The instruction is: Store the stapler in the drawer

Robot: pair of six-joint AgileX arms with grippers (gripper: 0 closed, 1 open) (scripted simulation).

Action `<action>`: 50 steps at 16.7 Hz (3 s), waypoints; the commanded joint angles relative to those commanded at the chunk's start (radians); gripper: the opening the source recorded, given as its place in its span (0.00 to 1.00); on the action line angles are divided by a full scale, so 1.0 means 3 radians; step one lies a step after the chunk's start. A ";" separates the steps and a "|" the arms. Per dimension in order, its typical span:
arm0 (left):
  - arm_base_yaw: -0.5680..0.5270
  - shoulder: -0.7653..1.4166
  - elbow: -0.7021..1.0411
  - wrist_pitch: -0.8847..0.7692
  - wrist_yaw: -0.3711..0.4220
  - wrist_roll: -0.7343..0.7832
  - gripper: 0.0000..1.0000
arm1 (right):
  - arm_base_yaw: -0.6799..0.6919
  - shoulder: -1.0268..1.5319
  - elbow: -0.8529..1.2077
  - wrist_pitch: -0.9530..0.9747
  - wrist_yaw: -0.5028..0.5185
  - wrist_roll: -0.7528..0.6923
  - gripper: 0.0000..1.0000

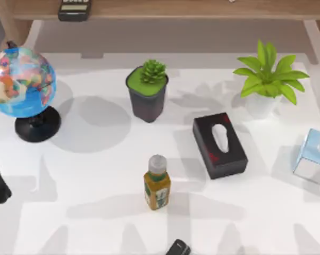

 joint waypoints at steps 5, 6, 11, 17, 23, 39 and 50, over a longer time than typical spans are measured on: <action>0.0000 0.0000 0.0000 0.0000 0.0000 0.0000 1.00 | 0.0158 0.0206 0.0199 -0.0130 -0.0003 0.0207 1.00; 0.0000 0.0000 0.0000 0.0000 0.0000 0.0000 1.00 | 0.0258 0.0345 0.0328 -0.0214 -0.0003 0.0347 1.00; 0.0000 0.0000 0.0000 0.0000 0.0000 0.0000 1.00 | 0.1012 0.1563 0.1261 -0.0880 -0.0002 0.1518 1.00; 0.0000 0.0000 0.0000 0.0000 0.0000 0.0000 1.00 | 0.2194 0.3703 0.2575 -0.1980 -0.0015 0.3368 1.00; 0.0000 0.0000 0.0000 0.0000 0.0000 0.0000 1.00 | 0.3227 0.5461 0.3813 -0.2895 -0.0030 0.4930 1.00; 0.0000 0.0000 0.0000 0.0000 0.0000 0.0000 1.00 | 0.3852 0.6406 0.4391 -0.3202 0.0005 0.5954 1.00; 0.0000 0.0000 0.0000 0.0000 0.0000 0.0000 1.00 | 0.3734 0.6682 0.4186 -0.2732 0.0006 0.5833 1.00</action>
